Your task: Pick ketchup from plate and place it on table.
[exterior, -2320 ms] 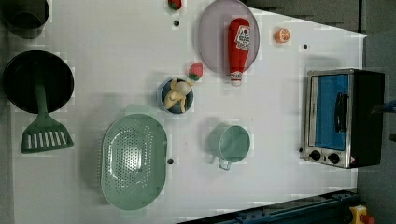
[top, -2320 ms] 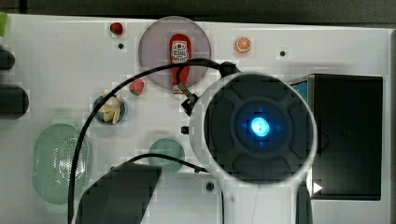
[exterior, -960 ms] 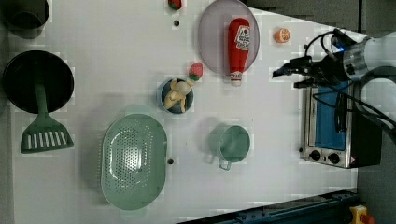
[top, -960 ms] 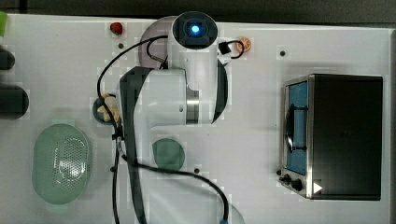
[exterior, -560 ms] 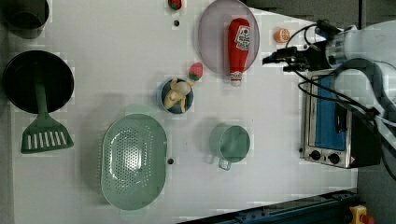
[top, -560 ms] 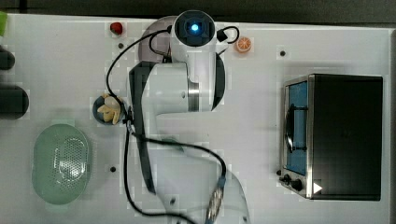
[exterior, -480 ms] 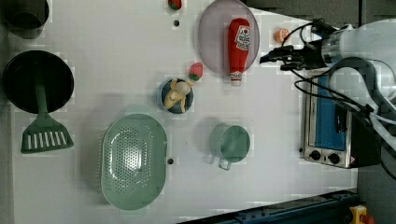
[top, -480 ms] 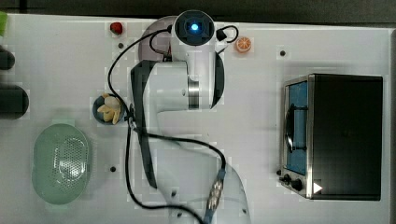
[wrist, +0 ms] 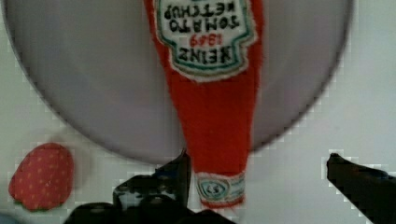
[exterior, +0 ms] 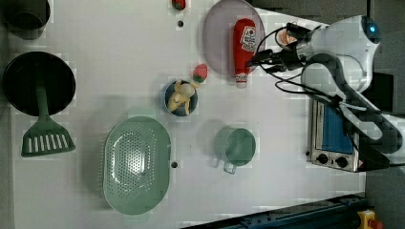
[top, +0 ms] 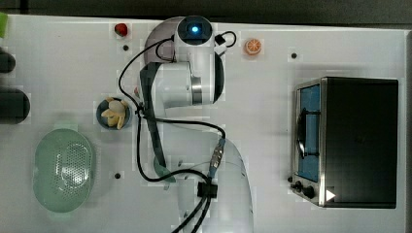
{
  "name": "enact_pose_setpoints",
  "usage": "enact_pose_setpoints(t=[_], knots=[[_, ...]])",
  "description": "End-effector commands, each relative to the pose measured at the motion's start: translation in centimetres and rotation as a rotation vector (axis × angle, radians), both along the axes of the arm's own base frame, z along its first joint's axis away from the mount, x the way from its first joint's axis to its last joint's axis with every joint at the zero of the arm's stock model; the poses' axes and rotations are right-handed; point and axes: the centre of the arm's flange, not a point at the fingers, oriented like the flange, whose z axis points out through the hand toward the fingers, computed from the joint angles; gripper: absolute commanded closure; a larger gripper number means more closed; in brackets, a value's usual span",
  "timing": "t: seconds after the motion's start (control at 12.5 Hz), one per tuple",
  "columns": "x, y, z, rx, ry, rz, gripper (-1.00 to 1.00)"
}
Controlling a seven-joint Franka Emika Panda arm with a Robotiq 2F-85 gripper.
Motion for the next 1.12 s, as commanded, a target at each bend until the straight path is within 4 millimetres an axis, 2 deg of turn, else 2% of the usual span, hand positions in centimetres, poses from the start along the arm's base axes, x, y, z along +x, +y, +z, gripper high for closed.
enact_pose_setpoints(t=[0.08,0.64,0.72,0.96,1.12], knots=[[2.3,1.5,1.0,0.006,-0.151,0.079,-1.00],[2.3,1.6,-2.9,0.018,-0.183,0.074,-1.00],[2.2,1.6,-3.3,0.018,-0.179,0.075,-0.92],[2.4,1.6,-3.3,0.018,-0.182,0.074,-0.20],[2.7,1.8,-2.7,0.021,-0.194,0.075,-0.16]])
